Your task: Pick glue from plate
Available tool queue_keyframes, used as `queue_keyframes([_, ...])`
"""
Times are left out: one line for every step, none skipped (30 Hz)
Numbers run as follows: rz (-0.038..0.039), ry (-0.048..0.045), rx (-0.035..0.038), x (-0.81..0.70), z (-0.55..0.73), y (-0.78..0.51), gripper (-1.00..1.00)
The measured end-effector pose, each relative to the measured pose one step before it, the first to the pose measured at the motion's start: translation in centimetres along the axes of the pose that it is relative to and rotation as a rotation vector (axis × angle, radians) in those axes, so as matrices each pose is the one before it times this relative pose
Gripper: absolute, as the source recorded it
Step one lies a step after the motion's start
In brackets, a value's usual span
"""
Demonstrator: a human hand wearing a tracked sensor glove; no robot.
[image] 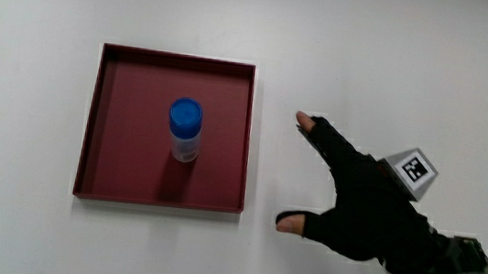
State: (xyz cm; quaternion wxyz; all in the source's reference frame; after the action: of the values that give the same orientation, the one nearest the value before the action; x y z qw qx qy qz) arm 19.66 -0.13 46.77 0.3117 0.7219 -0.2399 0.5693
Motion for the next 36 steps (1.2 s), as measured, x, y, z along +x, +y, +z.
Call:
queue_keyframes([-0.028,-0.04358,-0.00116,0.464,0.144,0.28,0.0])
queue_keyframes([-0.02264,-0.03825,-0.00295,0.402,0.101,0.365,0.0])
queue_keyframes([0.01183,0.10346,-0.00405,-1.771,-0.252,0.571,0.0])
queue_keyframes([-0.01327,-0.0169,-0.00234,0.055,0.021,0.404,0.0])
queue_keyframes([-0.01327,-0.0169,-0.00234,0.05,0.021,0.404,0.0])
queue_keyframes([-0.03243,-0.04424,-0.00298,0.369,0.097,0.406,0.0])
queue_keyframes([-0.0222,0.02833,-0.00334,-0.503,-0.114,0.416,0.0])
queue_keyframes([-0.03732,0.00621,-0.00766,-0.222,-0.107,0.421,0.0])
queue_keyframes([0.01413,0.00971,-0.00975,-0.279,-0.14,0.506,0.0])
queue_keyframes([-0.0096,0.01618,-0.00629,-0.463,-0.182,0.41,0.0])
queue_keyframes([-0.0096,0.01618,-0.00629,-0.464,-0.187,0.406,0.0])
queue_keyframes([-0.00965,-0.01324,-0.00183,0.155,-0.08,0.497,0.0])
queue_keyframes([-0.01651,0.00338,-0.00353,-0.192,-0.146,0.439,0.0])
queue_keyframes([-0.01651,0.00338,-0.00353,-0.199,-0.145,0.436,0.0])
queue_keyframes([0.02182,0.02541,-0.00859,-0.314,-0.2,0.475,0.0])
queue_keyframes([0.0091,0.01447,-0.00382,-0.155,-0.199,0.466,0.0])
queue_keyframes([0.02037,0.00951,-0.01053,-0.147,-0.193,0.439,0.0])
queue_keyframes([-0.026,0.01247,0.00137,-0.25,-0.2,0.316,0.0])
queue_keyframes([-0.02299,-0.01449,0.00036,0.188,-0.078,0.463,0.0])
queue_keyframes([0.02862,0.04159,-0.01614,-0.742,-0.367,0.305,0.0])
queue_keyframes([0.03362,-0.02037,-0.00465,0.475,-0.075,0.576,0.0])
queue_keyframes([-0.00216,0.00167,-0.00655,-0.195,-0.196,0.29,0.0])
queue_keyframes([0.00602,-0.00099,0.0002,0.189,-0.112,0.387,0.0])
queue_keyframes([0.002,0.01306,-0.00596,-0.156,-0.188,0.294,0.0])
queue_keyframes([0.01031,-0.00887,-0.00054,0.233,-0.086,0.387,0.0])
queue_keyframes([-0.00104,-0.00678,0.00135,0.333,-0.085,0.356,0.0])
queue_keyframes([0.00272,0.02349,-0.00901,-0.032,-0.205,0.282,0.0])
queue_keyframes([-0.01456,0.00967,-0.00021,0.02,-0.186,0.241,0.0])
queue_keyframes([0.01303,-0.01357,-0.00273,0.449,-0.061,0.418,0.0])
queue_keyframes([-0.00892,0.00416,-0.00101,0.114,-0.13,0.258,0.0])
queue_keyframes([0.01154,0.01845,-0.00258,0.173,-0.198,0.295,0.0])
queue_keyframes([-0.00641,-0.00156,-0.00438,0.265,-0.141,0.267,0.0])
queue_keyframes([0.00842,0.00545,-0.00232,0.23,-0.154,0.27,0.0])
queue_keyframes([-0.00554,0.00438,0.00049,0.249,-0.148,0.24,0.0])
queue_keyframes([-0.00377,0.00304,-0.00386,0.017,-0.175,0.194,0.0])
queue_keyframes([0.00037,0.00703,-0.00153,0.085,-0.164,0.205,0.0])
